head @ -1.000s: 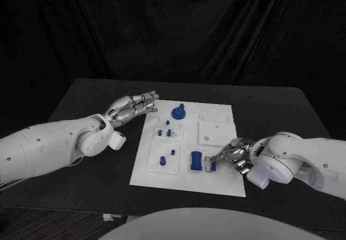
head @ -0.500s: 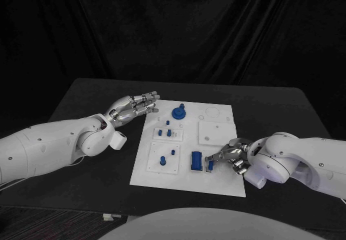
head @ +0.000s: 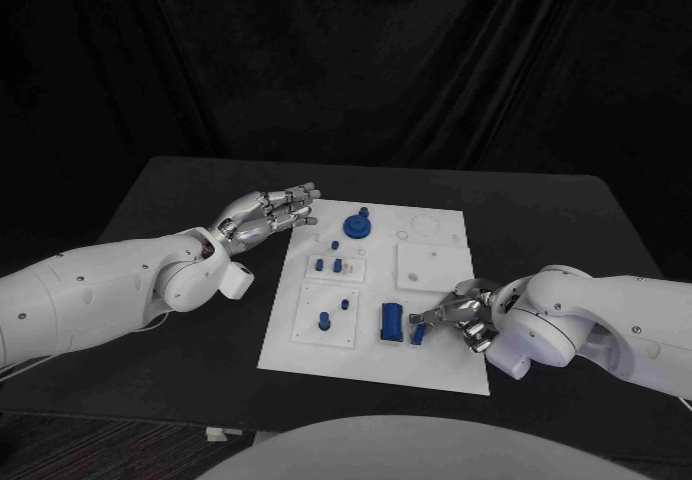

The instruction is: Assemble the parts on the task board

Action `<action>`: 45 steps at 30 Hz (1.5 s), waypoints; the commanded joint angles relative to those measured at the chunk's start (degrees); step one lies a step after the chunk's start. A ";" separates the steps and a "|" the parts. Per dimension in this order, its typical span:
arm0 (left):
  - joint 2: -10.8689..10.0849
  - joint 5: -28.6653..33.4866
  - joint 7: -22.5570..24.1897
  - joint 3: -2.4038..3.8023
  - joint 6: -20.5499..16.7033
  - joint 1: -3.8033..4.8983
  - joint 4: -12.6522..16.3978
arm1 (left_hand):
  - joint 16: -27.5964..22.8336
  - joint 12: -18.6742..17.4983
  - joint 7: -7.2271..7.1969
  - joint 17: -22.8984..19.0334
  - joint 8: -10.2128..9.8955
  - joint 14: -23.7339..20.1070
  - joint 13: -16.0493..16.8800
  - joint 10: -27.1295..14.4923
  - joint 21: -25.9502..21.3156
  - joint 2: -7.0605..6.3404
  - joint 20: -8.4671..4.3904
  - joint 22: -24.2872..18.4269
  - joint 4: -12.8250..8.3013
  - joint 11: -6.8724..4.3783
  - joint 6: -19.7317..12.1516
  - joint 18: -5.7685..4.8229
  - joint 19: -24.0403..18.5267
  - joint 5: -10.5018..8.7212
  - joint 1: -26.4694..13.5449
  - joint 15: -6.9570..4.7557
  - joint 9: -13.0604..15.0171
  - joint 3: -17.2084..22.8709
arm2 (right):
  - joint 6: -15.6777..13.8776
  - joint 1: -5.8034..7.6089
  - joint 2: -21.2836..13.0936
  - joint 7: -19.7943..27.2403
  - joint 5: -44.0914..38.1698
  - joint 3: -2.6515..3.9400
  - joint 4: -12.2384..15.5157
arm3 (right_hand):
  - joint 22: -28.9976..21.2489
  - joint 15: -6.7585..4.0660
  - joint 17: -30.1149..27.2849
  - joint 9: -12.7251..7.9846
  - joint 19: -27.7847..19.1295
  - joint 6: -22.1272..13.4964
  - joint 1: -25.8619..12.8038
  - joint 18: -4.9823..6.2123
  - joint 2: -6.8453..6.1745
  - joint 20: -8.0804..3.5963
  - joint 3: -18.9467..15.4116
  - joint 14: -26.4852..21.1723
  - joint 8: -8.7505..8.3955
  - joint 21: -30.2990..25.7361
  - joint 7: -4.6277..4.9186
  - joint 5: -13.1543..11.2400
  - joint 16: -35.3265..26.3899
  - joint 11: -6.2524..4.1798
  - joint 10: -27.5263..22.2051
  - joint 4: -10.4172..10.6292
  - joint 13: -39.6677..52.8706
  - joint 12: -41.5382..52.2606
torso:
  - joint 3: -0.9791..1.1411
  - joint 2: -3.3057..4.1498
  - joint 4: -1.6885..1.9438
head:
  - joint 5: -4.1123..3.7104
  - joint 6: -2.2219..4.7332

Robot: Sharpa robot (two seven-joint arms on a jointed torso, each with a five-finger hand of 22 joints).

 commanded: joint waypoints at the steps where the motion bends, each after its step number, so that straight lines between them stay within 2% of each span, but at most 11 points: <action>1: 0.12 0.39 0.54 0.05 0.77 -0.07 0.05 | 0.22 0.21 -0.02 0.04 0.38 0.01 0.09 -0.03 0.09 0.41 0.02 -0.07 0.08 0.34 0.53 -0.46 0.41 0.25 0.28 -0.07 0.10 0.40 | 2.25 -0.27 0.14 -1.33 0.33 -0.03 0.05 | 9.99 0.61 9.08 -0.14 -0.44 -0.40 -0.66 1.05 -0.19 0.17 -0.69 4.79 -0.38 -0.23 0.13 -0.97 0.05 0.27 6.17 0.12 15.08 0.15 | 0.00 -0.08 -0.07 | 0.09 -0.01; 5: 0.10 0.39 0.50 0.05 0.82 -0.08 0.01 | 0.22 0.21 -0.02 0.04 0.38 0.01 0.09 -0.03 0.09 0.41 0.02 -0.07 0.08 0.34 0.53 -0.46 0.41 0.25 0.28 -0.07 0.10 0.40 | 3.17 -0.31 0.19 -1.26 0.25 -0.03 -0.02 | 9.90 0.94 9.00 -0.50 -0.57 -1.31 -1.18 1.12 -0.66 0.50 -2.48 4.76 -0.38 -0.66 0.48 -4.39 0.02 0.47 6.17 0.96 15.08 0.15 | 0.04 -0.09 -0.05 | 0.00 -0.01; 10: 0.11 0.39 0.47 0.05 0.88 -0.10 -0.03 | 0.22 0.21 -0.02 0.04 0.38 0.01 0.09 -0.03 0.09 0.41 0.02 -0.07 0.08 0.34 0.53 -0.46 0.41 0.25 0.28 -0.07 0.10 0.40 | 3.74 -0.33 0.17 -0.87 -0.36 -0.03 -0.09 | 9.75 1.18 9.00 -0.81 -0.80 -2.59 -2.68 1.26 -1.51 0.78 -5.84 4.75 0.00 -1.36 0.76 -10.24 0.03 0.71 6.17 3.13 15.08 0.15 | 0.09 -0.09 0.01 | -0.08 -0.01; 12: 0.11 0.39 0.46 0.05 0.90 -0.11 -0.03 | 0.22 0.21 -0.02 0.04 0.38 0.01 0.09 -0.03 0.09 0.41 0.02 -0.07 0.08 0.34 0.53 -0.46 0.41 0.25 0.28 -0.07 0.10 0.40 | 3.77 -0.33 0.15 -0.73 -0.48 -0.03 -0.11 | 9.76 1.19 8.99 -0.83 -0.78 -2.70 -2.76 1.26 -1.55 0.79 -6.16 4.75 0.07 -1.35 0.77 -10.58 0.03 0.72 6.17 3.37 15.08 0.15 | 0.08 -0.09 0.01 | -0.07 -0.01; 15: 0.11 0.39 0.43 0.05 0.95 -0.12 -0.05 | 0.21 0.19 0.03 0.04 0.43 -0.02 0.08 -0.04 0.07 0.45 0.02 -0.16 0.00 0.38 0.73 -0.46 0.38 0.26 0.28 -0.06 0.13 0.52 | 3.62 -0.34 0.06 -0.26 -0.73 -0.03 -0.14 | 9.72 1.28 8.89 -0.91 -0.86 -3.30 -3.51 1.32 -1.84 0.83 -8.34 4.72 0.46 -1.63 0.85 -12.12 -0.02 0.76 6.17 4.90 15.08 0.15 | 0.07 -0.09 -0.04 | 0.02 -0.01; 22: 0.04 0.39 0.32 0.05 1.05 -0.16 -0.07 | 0.21 0.19 0.03 0.04 0.43 -0.02 0.08 -0.04 0.07 0.45 0.02 -0.16 0.00 0.38 0.73 -0.46 0.38 0.26 0.28 -0.06 0.13 0.52 | 2.31 -0.35 -0.19 1.10 -1.56 -0.03 -0.08 | 9.70 1.23 8.95 -0.84 -0.92 -3.75 -4.73 1.34 -1.67 0.83 -11.65 4.72 1.28 -1.88 0.80 -12.38 0.03 0.76 6.17 7.61 15.08 0.15 | 0.02 -0.08 -0.08 | 0.11 -0.01; 25: 0.03 0.39 0.27 0.05 1.10 -0.18 -0.12 | 0.22 0.19 0.06 0.04 0.49 -0.01 0.08 -0.05 0.07 0.50 0.02 -0.17 -0.07 0.43 0.99 -0.47 0.40 0.27 0.27 -0.05 0.16 0.66 | 1.48 -0.35 -0.39 1.88 -1.70 -0.03 0.03 | 9.69 1.21 8.97 -0.80 -0.93 -3.80 -4.90 1.35 -1.48 0.82 -12.37 4.73 1.51 -1.93 0.77 -12.35 0.04 0.75 6.17 8.14 15.08 0.15 | 0.02 -0.07 -0.08 | 0.28 -0.01; 31: -0.01 0.39 0.09 0.05 1.18 -0.21 -0.18 | 0.23 0.22 0.10 0.04 0.55 0.01 0.08 -0.04 0.06 0.55 0.02 -0.23 -0.13 0.46 1.27 -0.48 0.40 0.28 0.26 -0.04 0.19 0.78 | 0.31 -0.33 -1.09 2.73 -1.80 -0.01 0.56 | 9.73 0.92 9.18 0.09 -0.87 -3.03 -4.76 1.35 -0.23 0.59 -15.09 4.77 3.88 -1.91 0.29 -12.32 0.14 0.36 6.17 10.08 15.08 0.15 | 0.05 -0.04 -0.07 | 0.36 -0.01; 40: 0.09 0.39 -0.13 0.05 1.30 -0.24 -0.27 | 0.25 0.44 0.32 0.05 0.80 0.01 0.12 0.10 0.04 0.66 0.01 -0.35 -0.31 0.73 2.23 -0.49 0.44 0.29 0.14 -0.11 0.31 1.19 | -0.04 -0.29 -2.00 2.87 -1.84 0.01 1.41 | 9.79 0.43 9.49 2.03 -0.76 -2.84 -3.67 1.33 1.27 0.15 -17.49 4.83 7.74 -1.82 -0.38 -12.21 0.29 -0.23 6.17 11.41 15.08 0.15 | 0.06 -0.07 -0.04 | 0.36 -0.01; 45: 0.10 0.39 -0.21 0.05 1.32 -0.26 -0.27 | 0.26 0.53 0.40 0.05 0.89 0.02 0.14 0.16 0.04 0.67 0.01 -0.42 -0.38 0.84 2.58 -0.49 0.45 0.30 0.10 -0.15 0.34 1.34 | -0.09 -0.28 -2.21 2.80 -1.84 0.02 1.72 | 9.79 0.33 9.57 2.69 -0.75 -3.30 -3.28 1.32 1.66 0.04 -18.19 4.85 8.84 -1.83 -0.49 -12.17 0.33 -0.33 6.17 11.69 15.08 0.15 | 0.02 -0.11 -0.04 | 0.40 -0.01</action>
